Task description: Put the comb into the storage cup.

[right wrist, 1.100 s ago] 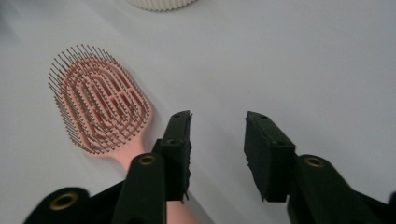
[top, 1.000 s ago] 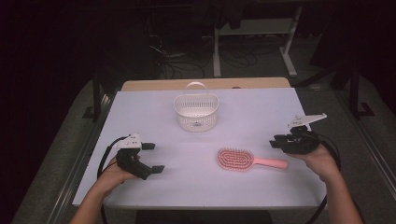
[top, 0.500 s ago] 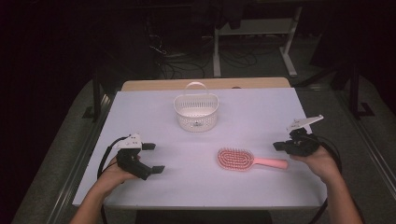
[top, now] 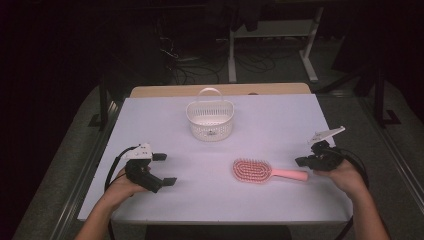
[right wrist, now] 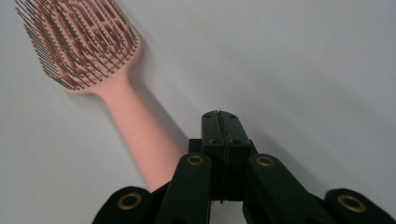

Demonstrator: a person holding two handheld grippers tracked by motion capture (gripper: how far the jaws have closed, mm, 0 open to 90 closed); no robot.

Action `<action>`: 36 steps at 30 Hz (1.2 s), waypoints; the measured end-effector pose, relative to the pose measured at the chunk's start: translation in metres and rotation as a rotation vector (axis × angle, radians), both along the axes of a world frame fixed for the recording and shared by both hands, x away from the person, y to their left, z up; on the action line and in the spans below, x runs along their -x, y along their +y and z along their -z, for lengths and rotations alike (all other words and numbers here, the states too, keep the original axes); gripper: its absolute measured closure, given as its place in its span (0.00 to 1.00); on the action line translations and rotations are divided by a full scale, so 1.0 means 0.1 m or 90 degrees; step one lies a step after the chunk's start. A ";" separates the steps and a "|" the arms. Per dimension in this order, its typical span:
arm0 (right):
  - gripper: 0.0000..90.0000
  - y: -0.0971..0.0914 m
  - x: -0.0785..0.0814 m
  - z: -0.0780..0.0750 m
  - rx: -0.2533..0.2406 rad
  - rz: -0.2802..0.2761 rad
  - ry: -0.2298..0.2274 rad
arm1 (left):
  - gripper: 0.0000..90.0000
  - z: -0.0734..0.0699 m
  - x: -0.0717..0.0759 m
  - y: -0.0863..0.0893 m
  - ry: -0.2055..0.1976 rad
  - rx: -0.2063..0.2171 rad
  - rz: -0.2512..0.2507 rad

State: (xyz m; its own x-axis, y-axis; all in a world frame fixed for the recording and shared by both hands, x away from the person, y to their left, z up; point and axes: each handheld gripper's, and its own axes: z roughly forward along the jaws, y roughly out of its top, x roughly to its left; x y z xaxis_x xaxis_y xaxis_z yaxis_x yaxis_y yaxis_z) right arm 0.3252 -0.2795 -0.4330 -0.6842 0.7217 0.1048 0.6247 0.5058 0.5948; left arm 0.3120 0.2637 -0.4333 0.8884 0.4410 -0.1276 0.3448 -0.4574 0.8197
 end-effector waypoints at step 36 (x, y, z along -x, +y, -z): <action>0.99 0.02 0.09 0.15 0.049 -0.011 0.047 | 0.00 -0.02 0.02 -0.01 -0.005 0.002 -0.002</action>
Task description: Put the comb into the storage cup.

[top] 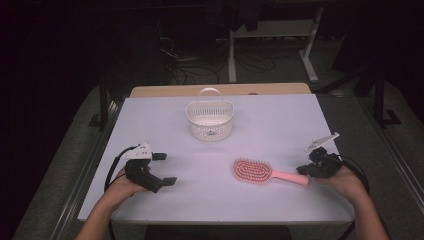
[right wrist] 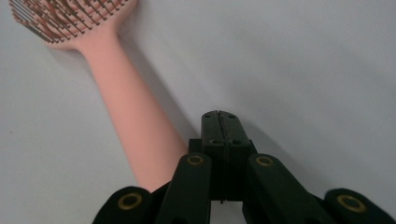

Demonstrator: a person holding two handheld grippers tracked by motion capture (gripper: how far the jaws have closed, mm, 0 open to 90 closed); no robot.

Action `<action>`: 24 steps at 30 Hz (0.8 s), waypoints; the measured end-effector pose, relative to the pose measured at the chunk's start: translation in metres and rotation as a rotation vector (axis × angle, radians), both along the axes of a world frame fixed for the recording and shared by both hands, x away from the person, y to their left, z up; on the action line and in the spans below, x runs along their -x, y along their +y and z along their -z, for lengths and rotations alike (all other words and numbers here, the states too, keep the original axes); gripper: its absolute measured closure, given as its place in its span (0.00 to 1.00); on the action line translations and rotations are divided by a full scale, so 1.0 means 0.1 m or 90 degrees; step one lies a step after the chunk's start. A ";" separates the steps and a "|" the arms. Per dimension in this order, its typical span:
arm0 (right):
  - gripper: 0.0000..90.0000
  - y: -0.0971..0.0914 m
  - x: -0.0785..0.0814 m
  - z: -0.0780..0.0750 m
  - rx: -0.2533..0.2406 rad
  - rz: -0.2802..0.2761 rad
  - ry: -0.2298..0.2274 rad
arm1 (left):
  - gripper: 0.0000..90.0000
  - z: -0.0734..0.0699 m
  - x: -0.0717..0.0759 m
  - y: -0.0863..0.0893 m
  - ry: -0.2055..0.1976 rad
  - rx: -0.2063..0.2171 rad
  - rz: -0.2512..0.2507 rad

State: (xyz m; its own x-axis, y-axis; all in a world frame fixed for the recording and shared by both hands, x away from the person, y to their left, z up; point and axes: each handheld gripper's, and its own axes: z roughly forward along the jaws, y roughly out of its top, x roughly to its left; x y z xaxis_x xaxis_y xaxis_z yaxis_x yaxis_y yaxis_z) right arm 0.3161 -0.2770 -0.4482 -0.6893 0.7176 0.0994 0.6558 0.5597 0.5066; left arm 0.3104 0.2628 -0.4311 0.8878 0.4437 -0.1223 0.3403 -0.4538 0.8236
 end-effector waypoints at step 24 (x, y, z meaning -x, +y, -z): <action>0.99 0.09 0.35 -0.01 -0.009 -0.033 0.001 | 0.00 -0.01 0.01 0.00 -0.001 0.005 0.000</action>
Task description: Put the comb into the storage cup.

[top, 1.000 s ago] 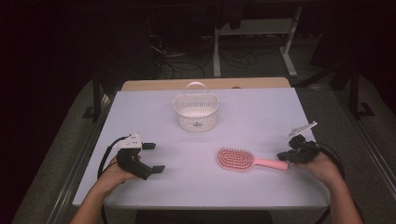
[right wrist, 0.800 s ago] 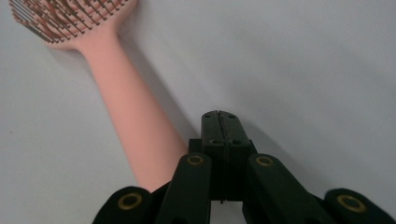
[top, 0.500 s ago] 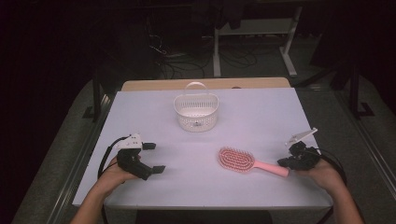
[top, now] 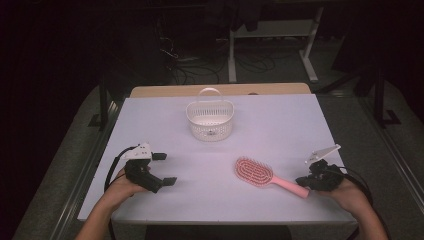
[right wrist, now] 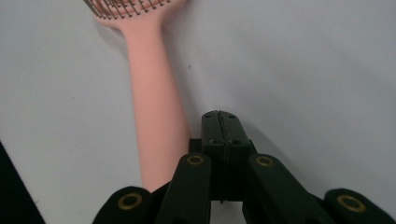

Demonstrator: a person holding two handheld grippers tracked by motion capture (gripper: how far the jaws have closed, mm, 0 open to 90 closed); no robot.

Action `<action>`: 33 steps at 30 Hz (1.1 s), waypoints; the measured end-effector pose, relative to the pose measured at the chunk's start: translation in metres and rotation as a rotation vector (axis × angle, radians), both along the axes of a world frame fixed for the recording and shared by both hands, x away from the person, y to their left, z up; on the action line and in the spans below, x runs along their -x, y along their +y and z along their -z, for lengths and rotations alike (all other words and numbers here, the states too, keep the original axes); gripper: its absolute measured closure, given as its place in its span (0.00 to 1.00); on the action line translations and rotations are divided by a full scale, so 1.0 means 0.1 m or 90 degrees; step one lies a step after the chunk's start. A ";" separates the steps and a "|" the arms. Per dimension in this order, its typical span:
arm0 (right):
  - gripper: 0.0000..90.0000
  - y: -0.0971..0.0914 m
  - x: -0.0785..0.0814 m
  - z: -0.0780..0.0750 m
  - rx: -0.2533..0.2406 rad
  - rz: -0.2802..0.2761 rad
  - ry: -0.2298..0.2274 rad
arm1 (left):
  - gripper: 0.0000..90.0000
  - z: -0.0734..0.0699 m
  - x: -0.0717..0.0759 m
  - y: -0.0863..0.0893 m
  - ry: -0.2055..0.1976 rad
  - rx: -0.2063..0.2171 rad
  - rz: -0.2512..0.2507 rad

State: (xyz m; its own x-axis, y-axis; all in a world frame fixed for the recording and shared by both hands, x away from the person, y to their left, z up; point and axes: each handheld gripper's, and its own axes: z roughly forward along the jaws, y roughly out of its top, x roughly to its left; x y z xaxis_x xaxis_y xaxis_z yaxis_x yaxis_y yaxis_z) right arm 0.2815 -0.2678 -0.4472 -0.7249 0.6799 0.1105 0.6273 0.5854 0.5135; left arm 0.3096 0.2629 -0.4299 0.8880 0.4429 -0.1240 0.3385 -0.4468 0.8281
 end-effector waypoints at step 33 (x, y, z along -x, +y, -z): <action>0.38 0.40 -0.16 -0.48 -0.101 0.065 -0.158 | 0.00 -0.03 0.01 0.02 0.006 0.005 -0.004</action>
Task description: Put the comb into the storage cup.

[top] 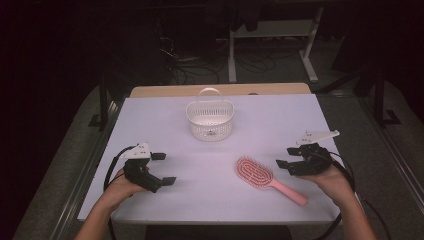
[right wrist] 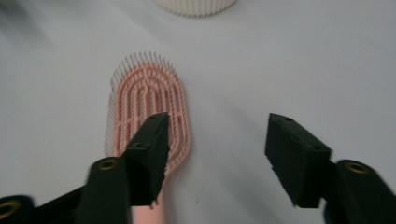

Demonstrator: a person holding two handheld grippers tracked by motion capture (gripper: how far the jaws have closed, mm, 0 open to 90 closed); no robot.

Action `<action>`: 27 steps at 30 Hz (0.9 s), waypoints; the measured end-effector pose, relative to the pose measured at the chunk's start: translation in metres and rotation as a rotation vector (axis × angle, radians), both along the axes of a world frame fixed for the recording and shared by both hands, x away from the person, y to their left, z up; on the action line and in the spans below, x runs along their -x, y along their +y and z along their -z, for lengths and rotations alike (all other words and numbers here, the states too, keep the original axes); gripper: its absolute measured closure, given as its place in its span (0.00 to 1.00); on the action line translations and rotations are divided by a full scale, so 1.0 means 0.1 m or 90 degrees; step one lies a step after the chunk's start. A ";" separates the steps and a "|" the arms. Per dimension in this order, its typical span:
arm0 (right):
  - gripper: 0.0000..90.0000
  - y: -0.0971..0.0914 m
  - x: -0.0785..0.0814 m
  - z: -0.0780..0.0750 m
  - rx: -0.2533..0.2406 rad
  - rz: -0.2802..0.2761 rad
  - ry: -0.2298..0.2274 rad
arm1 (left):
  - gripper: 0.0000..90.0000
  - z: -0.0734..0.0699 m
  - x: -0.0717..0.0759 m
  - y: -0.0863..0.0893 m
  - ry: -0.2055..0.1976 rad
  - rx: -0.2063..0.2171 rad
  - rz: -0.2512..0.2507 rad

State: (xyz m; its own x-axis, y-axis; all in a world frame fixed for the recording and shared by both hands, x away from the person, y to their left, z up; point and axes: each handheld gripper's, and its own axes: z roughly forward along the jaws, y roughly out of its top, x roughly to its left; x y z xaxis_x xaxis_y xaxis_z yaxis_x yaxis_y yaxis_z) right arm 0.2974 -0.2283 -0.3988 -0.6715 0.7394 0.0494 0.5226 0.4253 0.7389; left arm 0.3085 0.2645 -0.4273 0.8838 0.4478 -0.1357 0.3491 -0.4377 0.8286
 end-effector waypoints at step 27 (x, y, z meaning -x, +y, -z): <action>0.00 -0.02 -0.10 -0.07 -0.067 0.011 -0.040 | 0.00 -0.01 0.00 0.01 -0.007 0.001 -0.003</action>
